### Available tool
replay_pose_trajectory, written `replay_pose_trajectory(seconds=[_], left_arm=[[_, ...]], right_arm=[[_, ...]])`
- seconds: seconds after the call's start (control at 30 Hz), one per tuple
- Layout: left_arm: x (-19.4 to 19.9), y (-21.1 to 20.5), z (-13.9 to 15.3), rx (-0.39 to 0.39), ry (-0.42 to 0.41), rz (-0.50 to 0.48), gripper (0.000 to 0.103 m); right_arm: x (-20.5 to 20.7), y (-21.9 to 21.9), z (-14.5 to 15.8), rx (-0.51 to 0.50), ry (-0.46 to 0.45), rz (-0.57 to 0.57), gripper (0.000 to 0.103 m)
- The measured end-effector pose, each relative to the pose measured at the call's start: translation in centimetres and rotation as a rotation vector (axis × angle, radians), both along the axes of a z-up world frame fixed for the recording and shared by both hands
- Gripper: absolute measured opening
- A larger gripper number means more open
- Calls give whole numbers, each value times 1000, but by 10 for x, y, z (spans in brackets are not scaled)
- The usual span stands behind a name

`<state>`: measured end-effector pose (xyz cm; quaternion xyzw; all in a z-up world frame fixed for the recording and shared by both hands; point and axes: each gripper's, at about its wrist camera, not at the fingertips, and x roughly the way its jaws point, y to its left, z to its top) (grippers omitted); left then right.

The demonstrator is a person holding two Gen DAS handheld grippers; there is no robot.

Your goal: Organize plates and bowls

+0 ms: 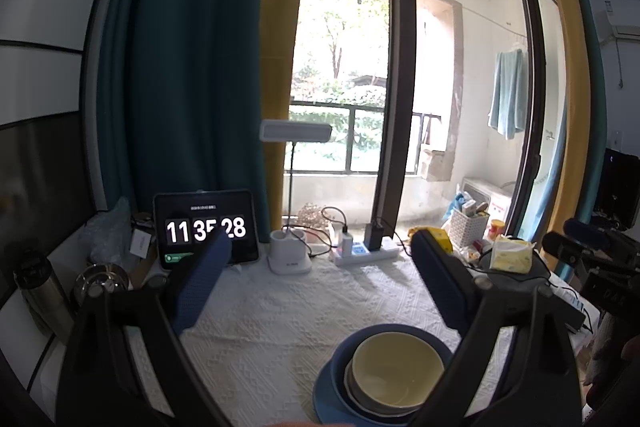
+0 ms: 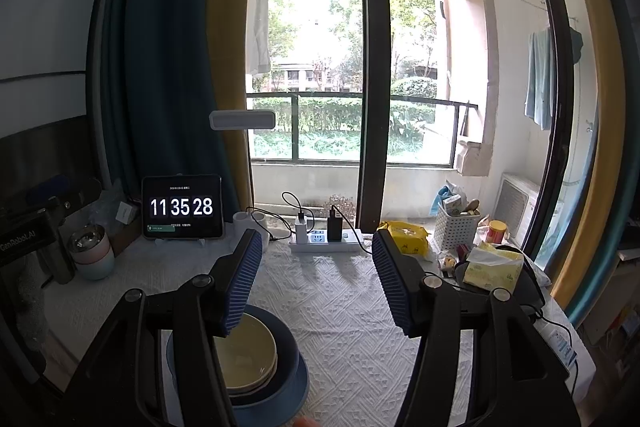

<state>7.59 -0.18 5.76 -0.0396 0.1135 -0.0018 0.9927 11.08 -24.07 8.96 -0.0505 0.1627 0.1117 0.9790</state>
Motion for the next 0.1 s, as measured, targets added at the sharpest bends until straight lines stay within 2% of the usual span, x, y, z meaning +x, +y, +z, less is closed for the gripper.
replay_pose_trajectory(seconds=[0.1], left_arm=[[0, -1, 0, -1, -14, -8, 93]], right_arm=[[0, 0, -1, 0, 1, 2, 61]])
